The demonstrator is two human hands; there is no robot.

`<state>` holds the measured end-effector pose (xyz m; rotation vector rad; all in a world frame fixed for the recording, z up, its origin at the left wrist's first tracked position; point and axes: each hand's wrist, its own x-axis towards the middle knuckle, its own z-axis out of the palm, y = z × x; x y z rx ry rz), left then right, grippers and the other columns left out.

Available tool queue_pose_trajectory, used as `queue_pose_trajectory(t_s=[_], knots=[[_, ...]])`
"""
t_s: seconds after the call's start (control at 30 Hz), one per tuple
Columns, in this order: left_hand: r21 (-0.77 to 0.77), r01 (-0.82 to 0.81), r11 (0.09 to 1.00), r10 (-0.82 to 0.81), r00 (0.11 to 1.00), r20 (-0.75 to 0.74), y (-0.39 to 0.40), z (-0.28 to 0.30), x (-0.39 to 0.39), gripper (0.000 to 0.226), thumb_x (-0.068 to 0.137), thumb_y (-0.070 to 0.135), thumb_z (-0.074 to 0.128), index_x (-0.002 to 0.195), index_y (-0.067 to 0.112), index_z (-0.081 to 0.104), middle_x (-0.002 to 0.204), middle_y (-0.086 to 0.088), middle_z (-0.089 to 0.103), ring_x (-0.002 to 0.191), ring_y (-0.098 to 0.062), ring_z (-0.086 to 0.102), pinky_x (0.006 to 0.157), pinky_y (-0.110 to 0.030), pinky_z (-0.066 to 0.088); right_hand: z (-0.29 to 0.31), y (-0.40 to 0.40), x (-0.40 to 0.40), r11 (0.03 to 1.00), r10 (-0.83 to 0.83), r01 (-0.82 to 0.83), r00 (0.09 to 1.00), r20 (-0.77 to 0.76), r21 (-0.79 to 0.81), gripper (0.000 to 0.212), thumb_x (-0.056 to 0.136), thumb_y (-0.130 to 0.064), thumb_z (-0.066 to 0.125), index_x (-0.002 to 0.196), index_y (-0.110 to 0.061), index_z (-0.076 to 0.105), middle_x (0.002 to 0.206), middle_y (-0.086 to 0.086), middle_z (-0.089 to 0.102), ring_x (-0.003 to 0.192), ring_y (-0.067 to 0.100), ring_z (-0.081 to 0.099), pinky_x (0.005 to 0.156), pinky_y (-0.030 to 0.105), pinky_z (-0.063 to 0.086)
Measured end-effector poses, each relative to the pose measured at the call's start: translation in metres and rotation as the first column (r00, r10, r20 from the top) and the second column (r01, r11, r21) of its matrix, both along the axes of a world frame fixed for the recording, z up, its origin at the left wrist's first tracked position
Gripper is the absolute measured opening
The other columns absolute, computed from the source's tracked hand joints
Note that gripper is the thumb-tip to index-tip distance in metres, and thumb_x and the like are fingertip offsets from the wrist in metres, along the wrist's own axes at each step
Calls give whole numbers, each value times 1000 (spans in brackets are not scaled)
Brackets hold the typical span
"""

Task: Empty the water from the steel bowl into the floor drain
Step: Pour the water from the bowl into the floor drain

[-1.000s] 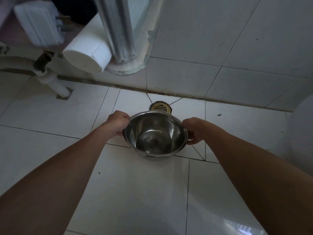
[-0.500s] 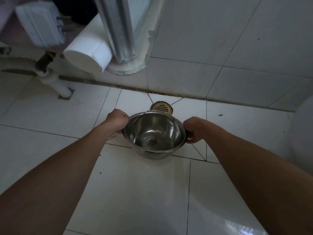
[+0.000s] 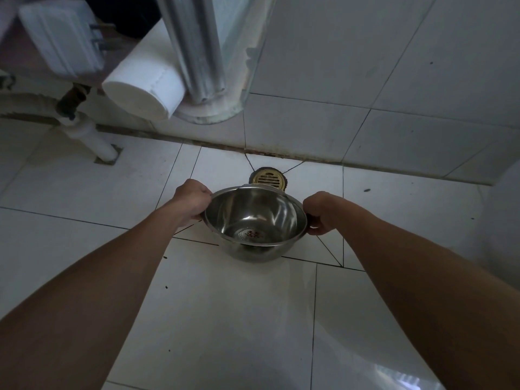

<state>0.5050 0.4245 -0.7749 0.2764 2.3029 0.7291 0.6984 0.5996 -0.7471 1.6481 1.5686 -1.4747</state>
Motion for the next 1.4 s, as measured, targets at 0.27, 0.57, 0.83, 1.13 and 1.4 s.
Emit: queue_pose_trajectory(t_s=[0.27,0.57,0.83,1.13,1.4], knots=[[35,-43,998,43,999,-4,3,2,-2,16,91,-1,61,97,2,75,99,-18,73,92,-33,72,59,-30,58,0,2,-2,999,-18,18,1000,-6,28,25,96,0,49,72,-4,53,70,7,51,59,16,47,51,27,44],[74,-121,990,120,993,10,13,9,-11,16,84,-3,64,95,-2,75,103,-23,73,78,-28,66,61,-31,56,-5,0,-1,998,-64,65,998,-25,25,27,98,-1,47,71,-3,52,70,8,51,58,16,47,51,26,44],[116,-146,982,147,989,5,25,29,-19,24,84,-4,63,105,-9,72,89,-16,65,72,-24,57,56,-28,49,-6,-3,2,991,-130,127,984,-122,-37,24,96,1,52,73,-2,54,73,10,53,63,17,51,57,26,46],[131,-166,977,167,986,4,29,35,-23,24,84,-5,63,106,-11,72,84,-15,59,58,-17,49,50,-25,44,-10,-2,2,982,-187,182,968,-165,-46,24,96,3,50,73,-2,54,74,11,52,63,17,50,53,25,47],[152,-229,961,224,973,51,31,38,-28,9,83,-6,65,89,-1,68,68,-10,56,50,-15,46,32,-12,37,-12,1,0,976,-218,212,962,-165,-51,27,98,1,46,73,-2,51,71,10,51,57,16,49,40,21,45]])
